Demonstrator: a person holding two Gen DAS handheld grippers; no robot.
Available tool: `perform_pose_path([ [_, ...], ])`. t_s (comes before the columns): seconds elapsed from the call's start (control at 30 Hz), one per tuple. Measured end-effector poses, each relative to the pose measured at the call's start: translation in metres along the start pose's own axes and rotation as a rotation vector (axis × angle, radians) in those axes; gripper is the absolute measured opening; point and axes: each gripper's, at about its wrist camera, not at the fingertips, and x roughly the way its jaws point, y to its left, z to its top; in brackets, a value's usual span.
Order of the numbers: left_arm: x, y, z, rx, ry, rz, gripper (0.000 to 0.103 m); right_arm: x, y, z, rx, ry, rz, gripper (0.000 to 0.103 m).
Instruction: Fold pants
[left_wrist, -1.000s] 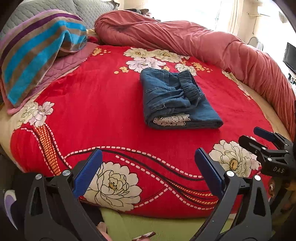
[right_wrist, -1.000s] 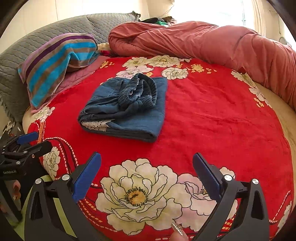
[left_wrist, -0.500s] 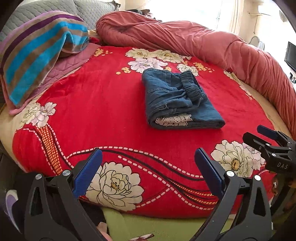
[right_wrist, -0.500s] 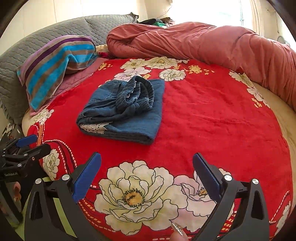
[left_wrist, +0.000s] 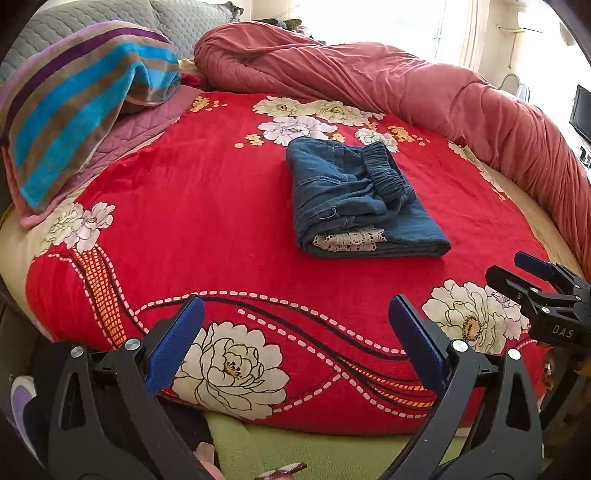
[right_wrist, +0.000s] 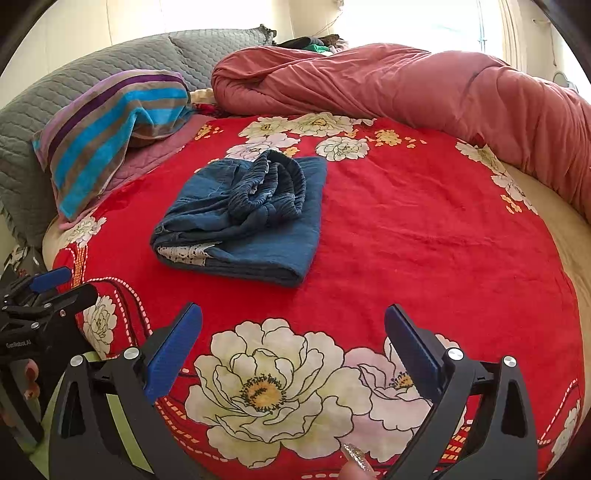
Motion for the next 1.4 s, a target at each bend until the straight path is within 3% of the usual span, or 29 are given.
perform_pose_path([
  [1.4, 0.0026, -0.0029, -0.0025, 0.002, 0.015, 0.001, 0.093, 0.0023, -0.0062, -0.0016, -0.001, 0.009, -0.010, 0.098],
])
